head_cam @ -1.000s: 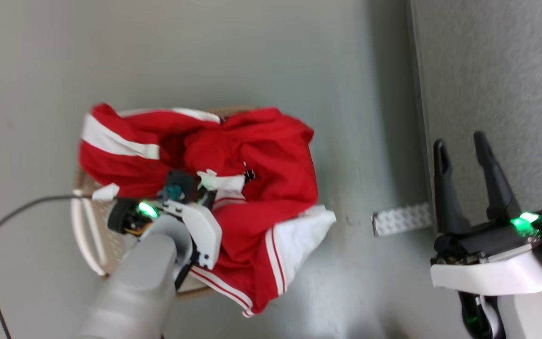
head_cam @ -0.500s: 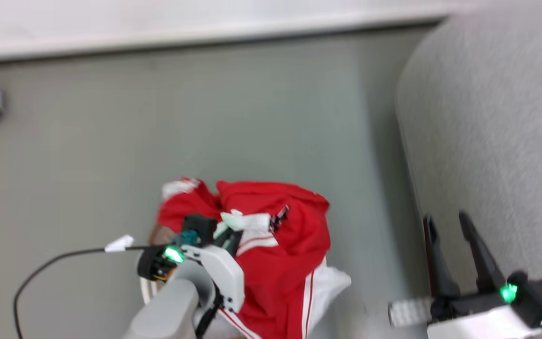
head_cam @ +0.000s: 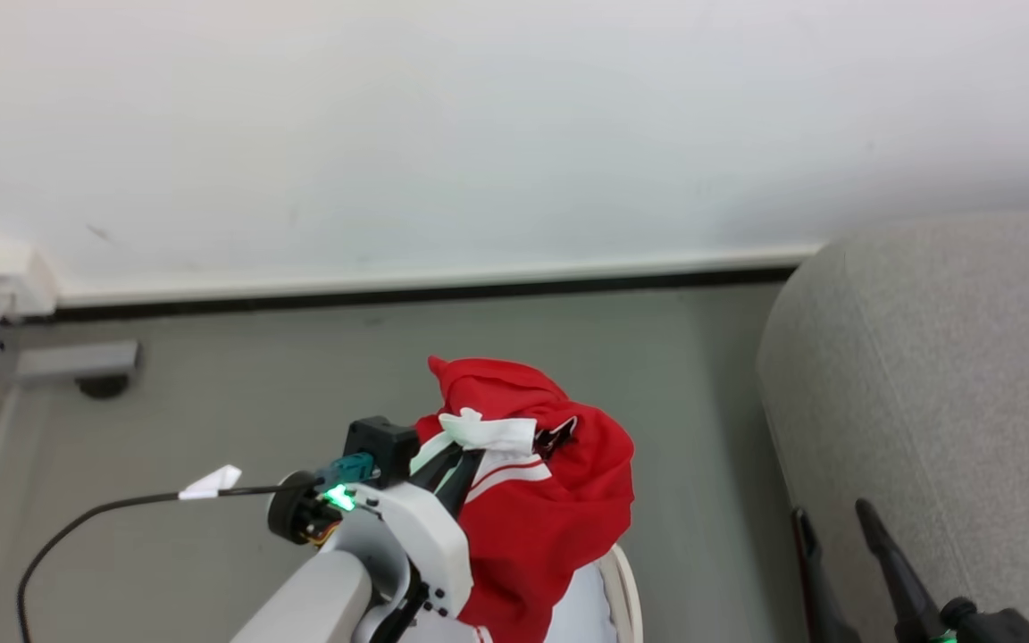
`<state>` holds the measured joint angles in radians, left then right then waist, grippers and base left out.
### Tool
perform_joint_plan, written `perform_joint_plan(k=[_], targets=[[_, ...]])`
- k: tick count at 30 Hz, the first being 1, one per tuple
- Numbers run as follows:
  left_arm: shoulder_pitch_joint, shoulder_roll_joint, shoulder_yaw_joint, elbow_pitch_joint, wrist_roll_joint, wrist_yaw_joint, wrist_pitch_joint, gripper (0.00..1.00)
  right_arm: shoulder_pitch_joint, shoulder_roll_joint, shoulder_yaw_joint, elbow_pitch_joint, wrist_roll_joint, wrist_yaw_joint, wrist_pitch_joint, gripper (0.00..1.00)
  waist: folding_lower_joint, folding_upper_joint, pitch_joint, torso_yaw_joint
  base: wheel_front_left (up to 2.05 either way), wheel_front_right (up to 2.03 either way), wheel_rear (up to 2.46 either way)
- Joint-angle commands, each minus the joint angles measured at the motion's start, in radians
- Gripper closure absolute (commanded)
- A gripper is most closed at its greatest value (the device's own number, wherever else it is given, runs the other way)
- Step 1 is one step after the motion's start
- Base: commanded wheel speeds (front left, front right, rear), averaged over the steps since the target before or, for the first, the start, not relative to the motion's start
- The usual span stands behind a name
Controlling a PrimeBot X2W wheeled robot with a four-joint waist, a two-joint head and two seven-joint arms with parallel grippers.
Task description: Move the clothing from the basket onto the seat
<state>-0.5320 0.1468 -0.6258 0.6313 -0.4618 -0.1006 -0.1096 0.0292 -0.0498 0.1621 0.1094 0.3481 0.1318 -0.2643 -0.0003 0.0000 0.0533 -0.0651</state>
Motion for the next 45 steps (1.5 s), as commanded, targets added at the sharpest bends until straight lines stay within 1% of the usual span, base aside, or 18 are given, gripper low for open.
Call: perform_joint_plan(k=[1,5,9,13,17,19,22,26,29,31,35,39,45], targets=[[0.018,0.012,0.000,-0.017,-0.011,0.003,0.004,1.00,0.016,-0.001,0.003,0.003,-0.010,-0.002,0.000,0.00,0.0003,0.0000,-0.047,0.006,0.00,0.00,0.00],[0.055,0.059,0.008,-0.153,-0.019,0.028,0.062,1.00,0.035,-0.010,0.019,-0.010,-0.029,-0.002,0.000,0.00,0.0003,0.0000,-0.074,0.001,0.00,0.00,0.00],[0.084,0.103,0.017,-0.276,-0.025,0.058,0.115,1.00,0.044,-0.044,0.036,-0.027,-0.028,-0.002,0.000,0.00,0.0003,0.0000,-0.086,-0.001,0.00,0.00,0.00],[0.109,0.132,0.024,-0.372,-0.026,0.082,0.151,1.00,0.047,-0.090,0.072,-0.044,-0.016,-0.002,0.000,0.00,0.0003,0.0000,-0.096,-0.001,0.00,0.00,0.00],[0.132,0.149,0.024,-0.437,-0.030,0.100,0.179,1.00,0.032,-0.154,0.152,-0.078,0.010,-0.002,0.020,0.00,0.0003,0.0000,-0.100,0.003,0.00,0.00,0.00],[0.134,0.153,0.021,-0.461,-0.026,0.108,0.190,1.00,0.013,-0.188,0.193,-0.104,0.039,-0.002,0.045,0.00,0.0003,0.0000,-0.101,0.006,0.00,0.00,0.00],[0.139,0.157,0.012,-0.486,-0.023,0.109,0.203,1.00,-0.022,-0.244,0.273,-0.140,0.077,-0.002,0.099,0.00,0.0003,0.0000,-0.102,0.012,0.00,0.00,0.00],[0.138,0.157,0.000,-0.504,-0.017,0.111,0.215,1.00,-0.114,-0.310,0.389,-0.154,0.128,-0.002,0.185,0.00,0.0003,0.0000,-0.100,0.017,0.00,0.00,0.00],[0.131,0.150,-0.011,-0.507,-0.015,0.107,0.221,1.00,-0.202,-0.330,0.480,-0.134,0.168,-0.002,0.237,0.00,0.0003,0.0000,-0.098,0.024,0.00,0.00,0.00],[0.123,0.143,-0.019,-0.504,-0.013,0.103,0.222,1.00,-0.257,-0.334,0.530,-0.108,0.188,-0.002,0.260,0.00,0.0003,0.0000,-0.098,0.032,0.00,0.00,0.00],[0.110,0.130,-0.036,-0.495,-0.009,0.097,0.223,1.00,-0.360,-0.313,0.625,-0.033,0.220,-0.002,0.283,0.00,0.0003,0.0000,-0.099,0.045,0.00,0.00,0.00],[0.098,0.119,-0.050,-0.490,-0.006,0.090,0.224,1.00,-0.444,-0.274,0.711,0.068,0.256,-0.002,0.296,0.00,0.0003,0.0000,-0.100,0.058,0.00,0.00,0.00],[0.087,0.094,-0.078,-0.473,-0.013,0.075,0.227,1.00,-0.539,-0.214,0.802,0.259,0.263,-0.002,0.279,0.00,0.0003,0.0000,-0.105,0.084,0.00,0.00,0.00]])
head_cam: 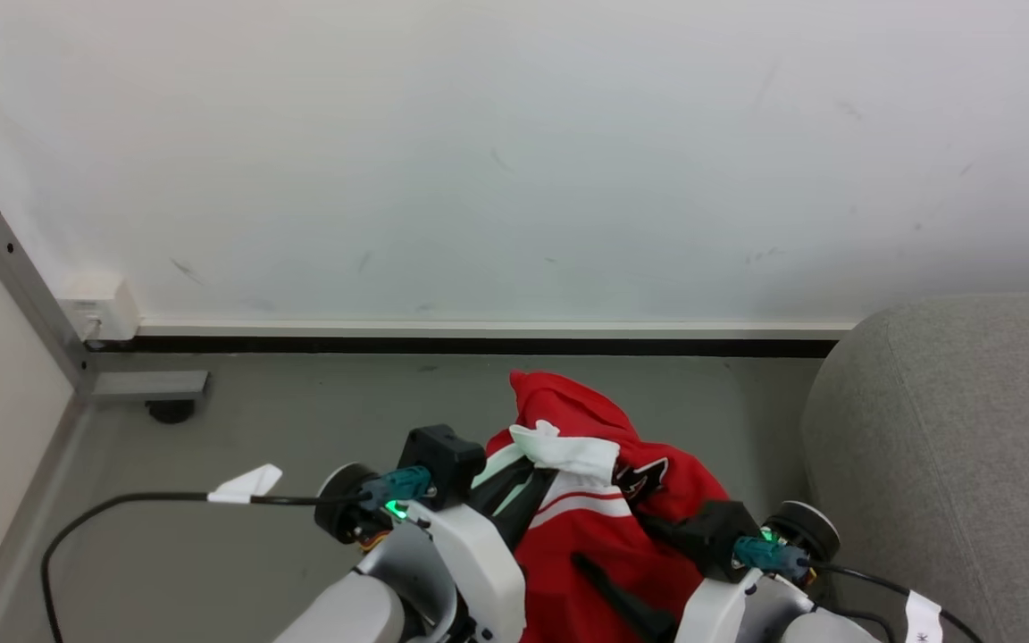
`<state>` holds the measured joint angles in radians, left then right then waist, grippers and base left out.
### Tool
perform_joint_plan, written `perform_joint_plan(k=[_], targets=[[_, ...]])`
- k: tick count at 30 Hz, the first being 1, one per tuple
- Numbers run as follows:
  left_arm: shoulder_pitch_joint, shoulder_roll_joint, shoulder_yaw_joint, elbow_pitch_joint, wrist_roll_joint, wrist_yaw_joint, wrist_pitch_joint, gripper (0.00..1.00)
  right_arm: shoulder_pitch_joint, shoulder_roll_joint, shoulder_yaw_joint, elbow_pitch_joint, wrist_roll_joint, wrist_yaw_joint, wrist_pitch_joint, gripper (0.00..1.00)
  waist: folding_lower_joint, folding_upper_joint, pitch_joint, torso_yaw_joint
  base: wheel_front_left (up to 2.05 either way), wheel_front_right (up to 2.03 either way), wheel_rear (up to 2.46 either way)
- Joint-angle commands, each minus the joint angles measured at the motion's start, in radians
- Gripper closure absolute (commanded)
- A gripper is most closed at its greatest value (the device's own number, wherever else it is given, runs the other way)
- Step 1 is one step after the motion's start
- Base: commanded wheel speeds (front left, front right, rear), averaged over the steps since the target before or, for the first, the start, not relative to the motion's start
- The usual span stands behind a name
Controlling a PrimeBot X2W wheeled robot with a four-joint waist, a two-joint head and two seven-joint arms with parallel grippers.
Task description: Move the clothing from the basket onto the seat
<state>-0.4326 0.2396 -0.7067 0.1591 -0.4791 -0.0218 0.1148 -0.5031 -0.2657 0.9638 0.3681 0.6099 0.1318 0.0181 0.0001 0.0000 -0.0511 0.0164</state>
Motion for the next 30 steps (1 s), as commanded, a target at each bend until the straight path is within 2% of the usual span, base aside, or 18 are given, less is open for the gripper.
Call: perform_joint_plan(k=[1,4,5,6,7,14,23,24,25,26,27,28,29,30], targets=[[-0.015,-0.002,0.000,0.002,0.003,-0.005,0.003,1.00,-0.018,0.014,0.011,0.029,0.007,-0.002,-0.013,0.00,-0.0001,0.0000,-0.001,0.006,0.00,0.00,0.00],[-0.018,-0.011,-0.009,0.010,-0.001,-0.009,0.003,1.00,-0.035,0.056,0.041,0.101,0.053,-0.002,-0.040,0.00,-0.0001,0.0000,-0.004,0.015,0.00,0.00,0.00],[-0.019,-0.013,-0.011,0.012,-0.002,-0.009,0.002,1.00,-0.043,0.065,0.060,0.119,0.064,-0.002,-0.048,0.27,-0.0001,0.0000,-0.004,0.017,0.00,0.00,0.00],[-0.020,-0.015,-0.012,0.015,-0.003,-0.011,0.002,1.00,-0.051,0.071,0.068,0.138,0.083,-0.002,-0.059,0.79,-0.0001,0.0000,-0.004,0.019,0.00,0.00,0.00],[-0.021,-0.017,-0.013,0.017,-0.004,-0.011,0.000,1.00,-0.057,0.075,0.074,0.154,0.101,-0.002,-0.072,1.00,-0.0001,0.0000,-0.004,0.020,0.00,0.00,0.00],[-0.020,-0.012,-0.008,0.047,-0.011,-0.002,-0.012,1.00,-0.096,0.095,0.126,0.233,0.169,-0.002,-0.158,1.00,-0.0001,0.0000,-0.002,0.020,0.00,0.00,0.00],[0.002,-0.006,-0.002,0.100,-0.020,0.011,-0.035,1.00,-0.125,0.082,0.149,0.256,0.245,-0.002,-0.238,1.00,-0.0001,0.0000,0.009,0.018,0.00,0.00,0.00],[0.005,-0.006,-0.002,0.105,-0.021,0.011,-0.040,0.79,-0.128,0.080,0.153,0.258,0.249,-0.002,-0.243,1.00,-0.0001,0.0000,0.010,0.017,0.00,0.00,0.00],[0.007,-0.006,-0.002,0.109,-0.021,0.013,-0.042,0.66,-0.132,0.079,0.156,0.259,0.255,-0.002,-0.247,1.00,-0.0001,0.0000,0.010,0.017,0.00,0.00,0.00],[0.007,-0.006,-0.002,0.109,-0.021,0.013,-0.042,0.66,-0.132,0.079,0.156,0.259,0.255,-0.002,-0.247,1.00,-0.0001,0.0000,0.010,0.017,0.00,0.00,0.00],[0.012,-0.011,0.000,0.116,-0.030,0.016,-0.046,0.55,-0.141,0.076,0.157,0.259,0.260,-0.002,-0.258,1.00,-0.0001,0.0000,0.012,0.017,0.00,0.00,0.00],[0.012,-0.011,0.000,0.116,-0.030,0.016,-0.046,0.55,-0.141,0.076,0.157,0.259,0.260,-0.002,-0.258,1.00,-0.0001,0.0000,0.012,0.017,0.00,0.00,0.00],[0.015,-0.015,0.003,0.118,-0.036,0.018,-0.049,0.22,-0.142,0.075,0.155,0.260,0.261,-0.002,-0.262,1.00,-0.0001,0.0000,0.013,0.018,0.00,0.00,0.00],[0.017,-0.016,0.002,0.121,-0.035,0.019,-0.049,0.00,-0.140,0.073,0.154,0.261,0.262,-0.002,-0.267,1.00,-0.0001,0.0000,0.014,0.020,0.00,0.00,0.00]])
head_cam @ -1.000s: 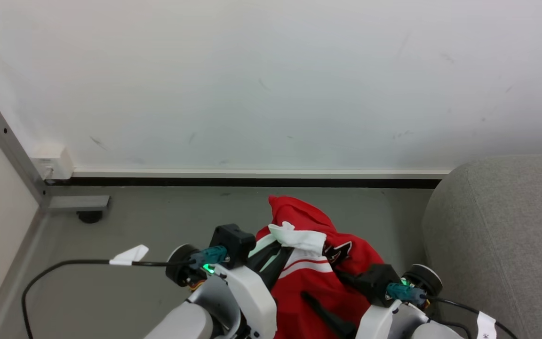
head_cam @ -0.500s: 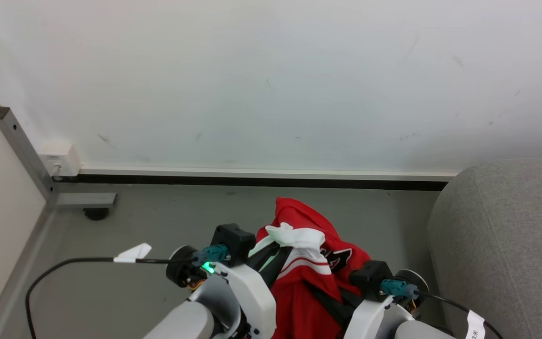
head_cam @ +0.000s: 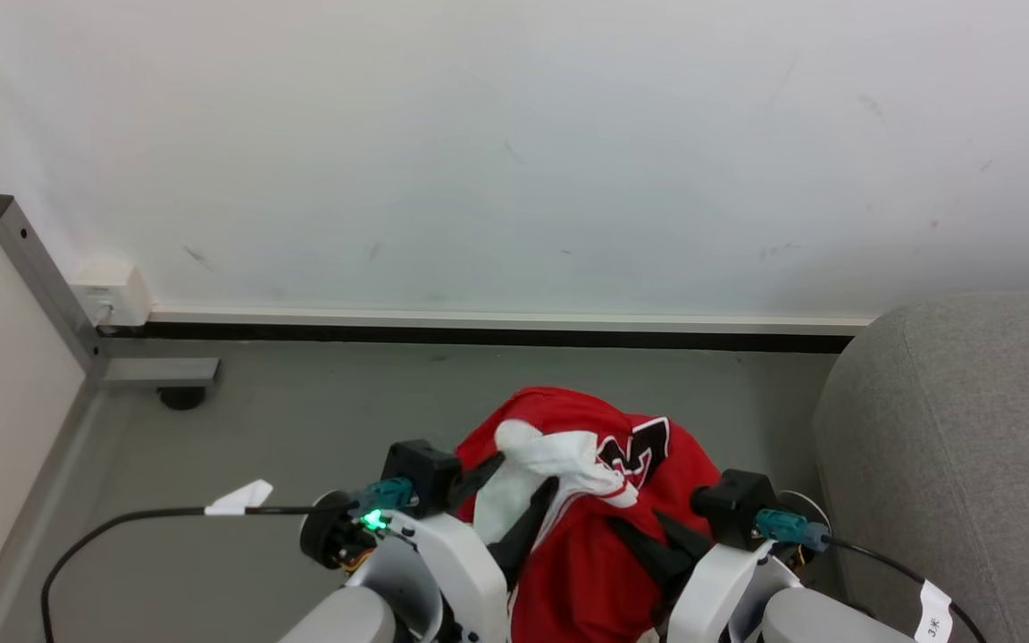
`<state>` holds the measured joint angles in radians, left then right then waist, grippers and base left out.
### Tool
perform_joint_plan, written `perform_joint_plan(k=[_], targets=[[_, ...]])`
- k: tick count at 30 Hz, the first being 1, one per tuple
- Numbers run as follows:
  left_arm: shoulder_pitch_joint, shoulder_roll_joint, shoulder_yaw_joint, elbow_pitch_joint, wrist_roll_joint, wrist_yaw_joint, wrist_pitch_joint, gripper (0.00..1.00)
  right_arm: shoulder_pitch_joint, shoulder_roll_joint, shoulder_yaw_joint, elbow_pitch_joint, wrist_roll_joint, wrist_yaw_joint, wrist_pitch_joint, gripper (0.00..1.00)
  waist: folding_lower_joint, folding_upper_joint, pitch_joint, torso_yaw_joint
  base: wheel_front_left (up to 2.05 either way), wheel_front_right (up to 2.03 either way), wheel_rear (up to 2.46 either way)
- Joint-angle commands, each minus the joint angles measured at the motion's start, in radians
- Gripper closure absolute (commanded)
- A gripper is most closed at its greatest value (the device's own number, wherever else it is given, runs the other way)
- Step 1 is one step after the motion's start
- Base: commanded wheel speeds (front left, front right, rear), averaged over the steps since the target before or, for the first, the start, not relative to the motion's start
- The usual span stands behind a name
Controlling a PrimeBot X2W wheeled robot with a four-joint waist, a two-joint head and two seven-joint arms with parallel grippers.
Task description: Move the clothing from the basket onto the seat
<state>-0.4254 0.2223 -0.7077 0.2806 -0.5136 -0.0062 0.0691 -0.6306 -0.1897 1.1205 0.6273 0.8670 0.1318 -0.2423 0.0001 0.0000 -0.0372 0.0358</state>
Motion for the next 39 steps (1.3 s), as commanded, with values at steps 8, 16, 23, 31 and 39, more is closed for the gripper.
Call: perform_joint_plan(k=[8,16,23,31,39], targets=[[0.028,-0.006,0.001,0.021,-0.007,0.015,-0.031,0.00,-0.018,-0.019,-0.004,0.003,0.014,-0.002,-0.020,1.00,-0.0001,0.0000,0.001,0.012,0.00,0.00,0.00],[0.052,0.000,0.002,0.028,0.007,0.032,-0.091,0.00,-0.013,-0.030,-0.009,0.003,0.018,-0.002,-0.025,1.00,-0.0001,0.0000,-0.001,0.022,0.00,0.00,0.00],[0.077,0.004,-0.010,0.029,0.021,0.031,-0.143,0.00,-0.012,-0.046,-0.049,0.009,0.000,-0.002,-0.024,1.00,-0.0001,0.0000,-0.009,0.034,0.00,0.00,0.00],[0.084,-0.006,-0.026,0.055,0.023,0.022,-0.181,0.00,-0.027,-0.059,-0.122,-0.006,-0.037,-0.002,-0.024,1.00,-0.0001,0.0000,-0.016,0.027,0.00,0.00,0.00],[0.079,-0.010,-0.029,0.073,0.013,0.017,-0.204,0.00,-0.055,-0.088,-0.161,-0.041,-0.049,-0.002,-0.024,1.00,-0.0001,0.0000,-0.019,-0.035,0.00,0.00,0.00]])
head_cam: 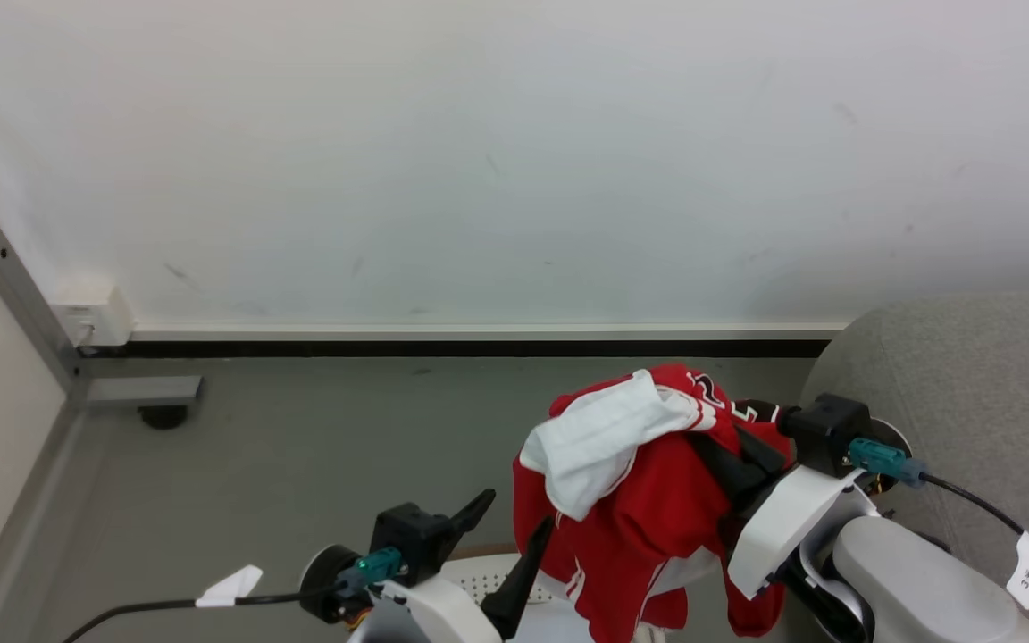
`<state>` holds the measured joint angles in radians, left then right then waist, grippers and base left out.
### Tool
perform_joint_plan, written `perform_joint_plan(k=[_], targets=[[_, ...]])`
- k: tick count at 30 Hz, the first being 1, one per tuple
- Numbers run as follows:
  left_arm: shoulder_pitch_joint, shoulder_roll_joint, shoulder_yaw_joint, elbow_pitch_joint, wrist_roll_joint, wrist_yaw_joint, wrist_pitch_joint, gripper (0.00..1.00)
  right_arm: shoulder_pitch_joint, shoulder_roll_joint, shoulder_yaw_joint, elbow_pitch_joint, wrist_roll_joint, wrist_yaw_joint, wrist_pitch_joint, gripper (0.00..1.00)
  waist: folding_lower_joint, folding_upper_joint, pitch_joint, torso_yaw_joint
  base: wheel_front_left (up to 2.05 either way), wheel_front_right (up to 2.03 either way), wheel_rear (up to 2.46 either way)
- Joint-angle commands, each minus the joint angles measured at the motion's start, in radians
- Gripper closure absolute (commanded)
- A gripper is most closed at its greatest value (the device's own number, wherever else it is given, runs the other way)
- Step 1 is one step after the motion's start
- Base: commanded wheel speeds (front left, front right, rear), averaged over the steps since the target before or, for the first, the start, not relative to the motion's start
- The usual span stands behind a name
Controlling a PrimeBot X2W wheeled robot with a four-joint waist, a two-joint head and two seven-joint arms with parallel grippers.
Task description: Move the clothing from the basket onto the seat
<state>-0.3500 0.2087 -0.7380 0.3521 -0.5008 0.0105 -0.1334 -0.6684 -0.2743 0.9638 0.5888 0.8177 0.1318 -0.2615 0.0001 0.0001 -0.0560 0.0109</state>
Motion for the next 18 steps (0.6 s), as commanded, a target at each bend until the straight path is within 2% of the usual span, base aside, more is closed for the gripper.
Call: perform_joint_plan(k=[1,18], targets=[[0.003,0.002,0.000,0.003,-0.002,0.000,-0.003,0.00,-0.020,-0.007,-0.009,-0.009,0.000,-0.002,-0.005,1.00,-0.0001,-0.0001,-0.001,-0.020,0.00,0.00,0.00],[-0.012,-0.032,-0.015,0.015,-0.021,-0.006,-0.037,0.00,-0.009,-0.092,-0.070,-0.089,-0.016,-0.002,0.012,1.00,-0.0001,-0.0001,0.003,-0.251,0.00,0.00,0.00]])
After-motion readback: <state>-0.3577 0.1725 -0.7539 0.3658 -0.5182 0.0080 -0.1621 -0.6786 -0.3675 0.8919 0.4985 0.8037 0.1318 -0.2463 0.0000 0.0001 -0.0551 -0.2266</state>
